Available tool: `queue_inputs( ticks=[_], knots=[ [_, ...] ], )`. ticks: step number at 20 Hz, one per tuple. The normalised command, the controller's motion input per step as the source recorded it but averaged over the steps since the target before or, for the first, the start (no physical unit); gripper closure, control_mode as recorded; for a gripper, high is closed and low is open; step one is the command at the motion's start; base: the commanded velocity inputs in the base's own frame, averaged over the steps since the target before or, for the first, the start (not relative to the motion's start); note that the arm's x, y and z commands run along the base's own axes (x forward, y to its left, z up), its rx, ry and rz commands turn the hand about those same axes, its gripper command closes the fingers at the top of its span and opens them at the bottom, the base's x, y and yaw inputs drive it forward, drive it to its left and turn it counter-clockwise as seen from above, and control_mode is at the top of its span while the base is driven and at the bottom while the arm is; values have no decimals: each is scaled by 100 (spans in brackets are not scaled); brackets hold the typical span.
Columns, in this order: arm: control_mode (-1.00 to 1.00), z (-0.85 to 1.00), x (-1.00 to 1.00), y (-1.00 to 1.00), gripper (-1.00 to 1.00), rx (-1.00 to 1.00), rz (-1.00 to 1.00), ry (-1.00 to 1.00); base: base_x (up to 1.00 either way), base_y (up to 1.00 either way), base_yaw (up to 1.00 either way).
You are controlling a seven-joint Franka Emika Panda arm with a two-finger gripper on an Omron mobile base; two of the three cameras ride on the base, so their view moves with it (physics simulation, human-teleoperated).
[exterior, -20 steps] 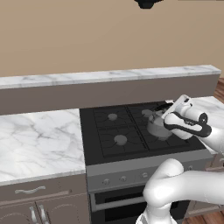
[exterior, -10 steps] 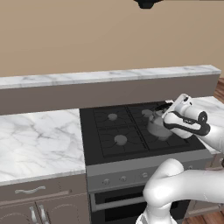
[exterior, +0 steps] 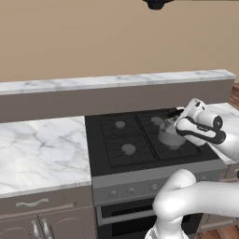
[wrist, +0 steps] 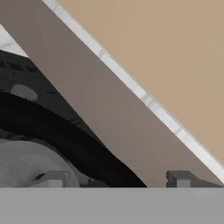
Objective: The kettle is done boiling. Turn off the stove, then wait for 300 timesteps before moving the kettle to the dining table.
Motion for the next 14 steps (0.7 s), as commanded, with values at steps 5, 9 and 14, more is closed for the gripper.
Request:
queue_inputs(
  ticks=[5, 9, 14],
  knots=[
    [-100, -34, 0, 0, -100, -5, 8, 1, 0, 0, 0],
    [-100, -31, 0, 1, -100, -3, 9, 0, 0, 0, 0],
    [-100, -30, 0, 10, 100, -4, 7, 0, 0, 0, 0]
  ],
)
